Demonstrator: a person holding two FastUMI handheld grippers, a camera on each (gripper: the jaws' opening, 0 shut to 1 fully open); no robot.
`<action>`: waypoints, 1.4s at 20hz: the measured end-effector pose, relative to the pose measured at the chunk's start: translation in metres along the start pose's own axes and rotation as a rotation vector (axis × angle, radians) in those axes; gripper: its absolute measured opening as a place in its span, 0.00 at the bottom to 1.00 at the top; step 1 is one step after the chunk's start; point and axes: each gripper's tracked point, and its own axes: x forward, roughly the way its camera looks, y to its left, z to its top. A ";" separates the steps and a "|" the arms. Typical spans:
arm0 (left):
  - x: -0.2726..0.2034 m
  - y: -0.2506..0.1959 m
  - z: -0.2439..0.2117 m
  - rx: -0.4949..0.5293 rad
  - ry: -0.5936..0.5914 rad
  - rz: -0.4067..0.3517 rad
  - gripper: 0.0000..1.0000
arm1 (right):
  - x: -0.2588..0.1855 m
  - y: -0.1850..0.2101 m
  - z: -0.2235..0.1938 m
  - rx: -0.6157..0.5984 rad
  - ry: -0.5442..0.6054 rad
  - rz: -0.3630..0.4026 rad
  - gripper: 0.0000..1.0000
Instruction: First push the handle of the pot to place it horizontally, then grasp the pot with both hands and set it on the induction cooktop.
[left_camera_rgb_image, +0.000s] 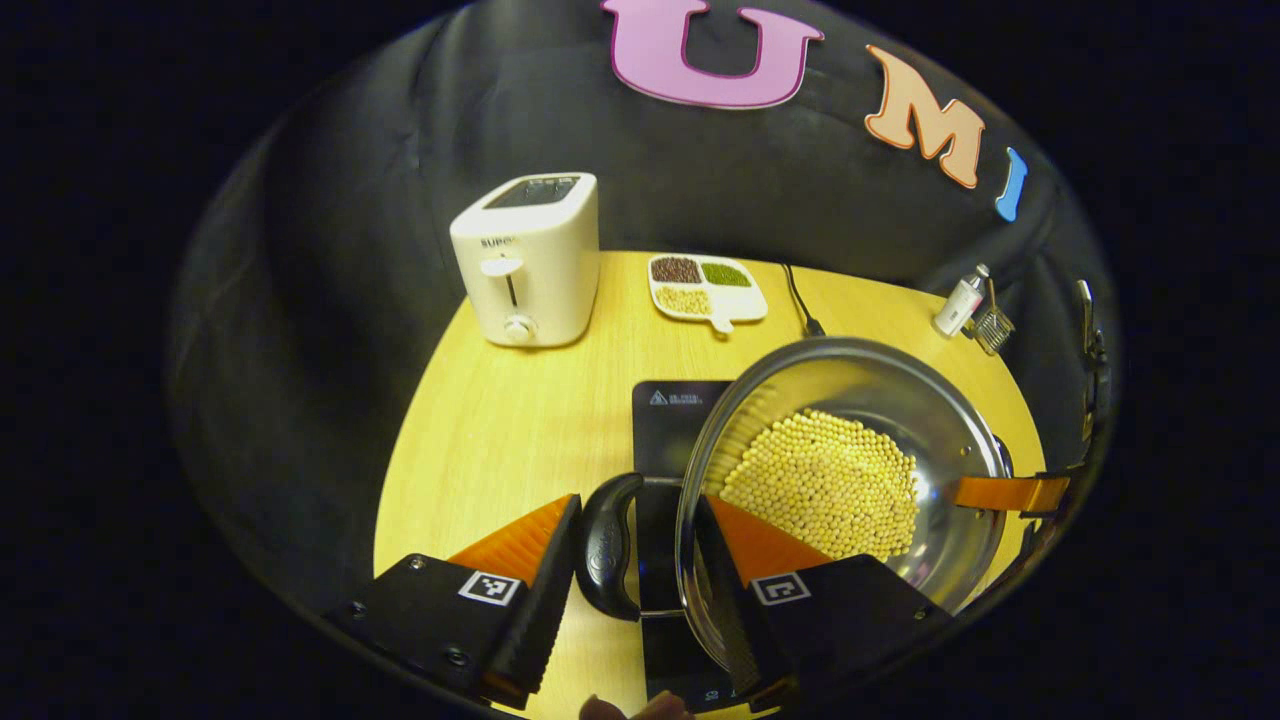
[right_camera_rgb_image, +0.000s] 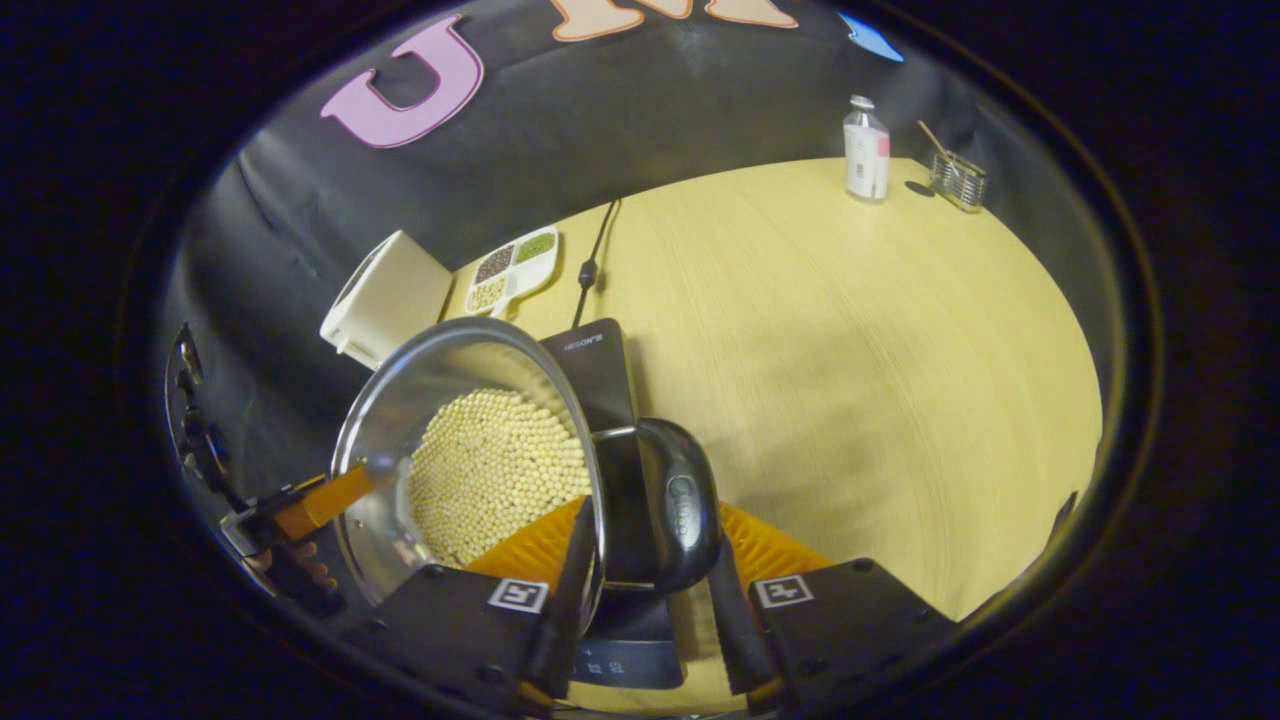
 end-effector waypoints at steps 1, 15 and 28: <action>-0.002 0.000 0.005 0.020 -0.012 0.011 0.70 | -0.002 0.001 0.001 0.000 -0.009 0.007 0.65; -0.108 -0.072 0.085 0.084 -0.352 0.053 0.72 | -0.099 -0.039 0.086 -0.096 -0.420 0.096 0.98; -0.272 -0.243 0.067 0.074 -0.593 0.153 0.80 | -0.278 -0.165 0.120 -0.236 -0.738 0.185 0.93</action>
